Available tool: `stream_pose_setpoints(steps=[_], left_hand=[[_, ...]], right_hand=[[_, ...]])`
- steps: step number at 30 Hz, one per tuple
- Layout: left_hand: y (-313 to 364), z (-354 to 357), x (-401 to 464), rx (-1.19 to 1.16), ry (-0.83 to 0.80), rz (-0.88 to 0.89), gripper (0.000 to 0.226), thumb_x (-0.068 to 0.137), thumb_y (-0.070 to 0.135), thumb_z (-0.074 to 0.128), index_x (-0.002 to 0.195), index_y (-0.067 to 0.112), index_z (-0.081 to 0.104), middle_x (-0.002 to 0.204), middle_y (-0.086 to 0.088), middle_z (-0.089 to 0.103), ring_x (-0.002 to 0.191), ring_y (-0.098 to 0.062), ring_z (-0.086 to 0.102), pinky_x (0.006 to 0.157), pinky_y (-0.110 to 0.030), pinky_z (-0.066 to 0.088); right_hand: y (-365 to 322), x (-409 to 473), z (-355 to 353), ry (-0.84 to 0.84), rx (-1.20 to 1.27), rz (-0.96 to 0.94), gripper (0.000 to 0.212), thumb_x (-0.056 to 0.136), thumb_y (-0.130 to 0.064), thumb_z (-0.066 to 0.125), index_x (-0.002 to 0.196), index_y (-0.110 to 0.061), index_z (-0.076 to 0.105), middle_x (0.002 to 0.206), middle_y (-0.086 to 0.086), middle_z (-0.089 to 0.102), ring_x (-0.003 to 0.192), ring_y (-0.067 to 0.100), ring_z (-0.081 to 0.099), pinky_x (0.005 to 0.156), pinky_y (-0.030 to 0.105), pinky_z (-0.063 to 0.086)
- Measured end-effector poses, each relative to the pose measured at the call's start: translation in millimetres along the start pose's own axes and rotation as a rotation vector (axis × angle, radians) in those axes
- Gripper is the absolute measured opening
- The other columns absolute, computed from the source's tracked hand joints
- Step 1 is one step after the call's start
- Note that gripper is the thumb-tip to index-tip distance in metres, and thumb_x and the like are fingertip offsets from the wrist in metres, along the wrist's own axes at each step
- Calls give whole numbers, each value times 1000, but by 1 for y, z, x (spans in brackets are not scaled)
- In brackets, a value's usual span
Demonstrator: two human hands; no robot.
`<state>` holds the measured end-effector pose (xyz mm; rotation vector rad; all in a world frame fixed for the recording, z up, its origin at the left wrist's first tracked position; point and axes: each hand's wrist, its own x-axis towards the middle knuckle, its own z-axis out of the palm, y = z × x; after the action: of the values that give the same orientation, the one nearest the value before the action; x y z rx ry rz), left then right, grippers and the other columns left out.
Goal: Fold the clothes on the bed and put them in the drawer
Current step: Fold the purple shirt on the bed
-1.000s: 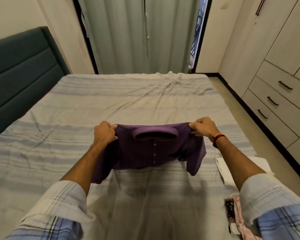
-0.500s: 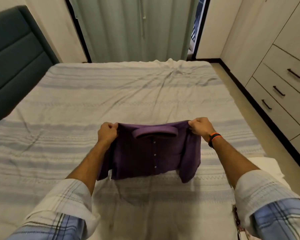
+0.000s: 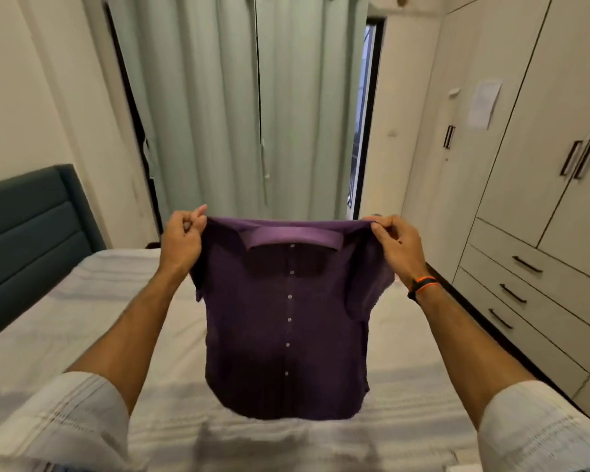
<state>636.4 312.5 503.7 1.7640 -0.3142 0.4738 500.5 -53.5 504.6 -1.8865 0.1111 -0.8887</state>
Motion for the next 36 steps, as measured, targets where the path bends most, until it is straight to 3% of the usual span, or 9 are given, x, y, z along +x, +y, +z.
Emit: stream_pose_setpoints(steps=[4, 8, 13, 19, 23, 26, 29, 36], left_hand=[[34, -14, -24, -74, 40, 76, 25, 99, 10, 51, 78, 21, 43, 130, 0, 62, 117, -8, 60, 98, -28, 46], [15, -32, -73, -26, 7, 17, 22, 99, 14, 52, 79, 20, 45, 126, 6, 65, 114, -5, 61, 99, -32, 48], [-39, -60, -157, 91, -101, -117, 14, 98, 14, 54, 89, 5, 51, 120, 7, 68, 110, -6, 63, 99, -32, 49], [-111, -100, -274, 277, -254, -312, 15, 97, 14, 58, 84, 9, 51, 114, 2, 70, 105, -12, 64, 84, -24, 47], [-141, -119, -347, 410, -338, -455, 16, 96, 18, 60, 88, 5, 56, 104, 3, 67, 92, -16, 61, 73, -25, 42], [-168, -133, -397, 478, -383, -561, 15, 94, 22, 64, 85, 10, 59, 95, -3, 68, 91, -24, 63, 76, -32, 45], [-180, -143, -438, 493, -436, -642, 13, 93, 18, 64, 83, 12, 58, 102, -7, 71, 96, -18, 63, 85, -27, 44], [-203, -162, -499, 609, -558, -596, 17, 91, 7, 65, 80, 10, 52, 107, -17, 70, 105, -29, 65, 91, -32, 46]], right_hand=[[-28, -15, -14, 1, 19, -83, 15, 96, -15, 61, 105, -11, 73, 112, -1, 71, 104, 6, 65, 92, 20, 50], [-24, -65, -18, -39, 2, -40, 15, 96, -12, 62, 105, -9, 73, 111, 0, 72, 102, 9, 66, 93, 23, 51], [14, -153, -17, -149, -104, 105, 9, 94, -20, 64, 89, -25, 70, 103, -7, 74, 101, 14, 67, 90, 33, 52], [61, -279, -7, -333, -215, 353, 10, 93, -21, 67, 84, -17, 70, 91, 0, 74, 83, 16, 66, 72, 24, 49], [86, -350, -2, -454, -274, 514, 11, 92, -20, 68, 85, -12, 71, 86, 2, 74, 82, 18, 66, 76, 31, 53], [97, -400, 1, -527, -332, 592, 13, 92, -19, 69, 85, -8, 70, 85, 3, 73, 80, 18, 64, 76, 31, 51], [102, -443, 1, -589, -370, 656, 14, 92, -19, 69, 86, -6, 71, 84, 2, 71, 80, 16, 63, 75, 27, 47], [107, -522, -6, -685, -433, 669, 13, 91, -17, 69, 86, -5, 71, 86, 4, 72, 83, 18, 65, 83, 31, 52]])
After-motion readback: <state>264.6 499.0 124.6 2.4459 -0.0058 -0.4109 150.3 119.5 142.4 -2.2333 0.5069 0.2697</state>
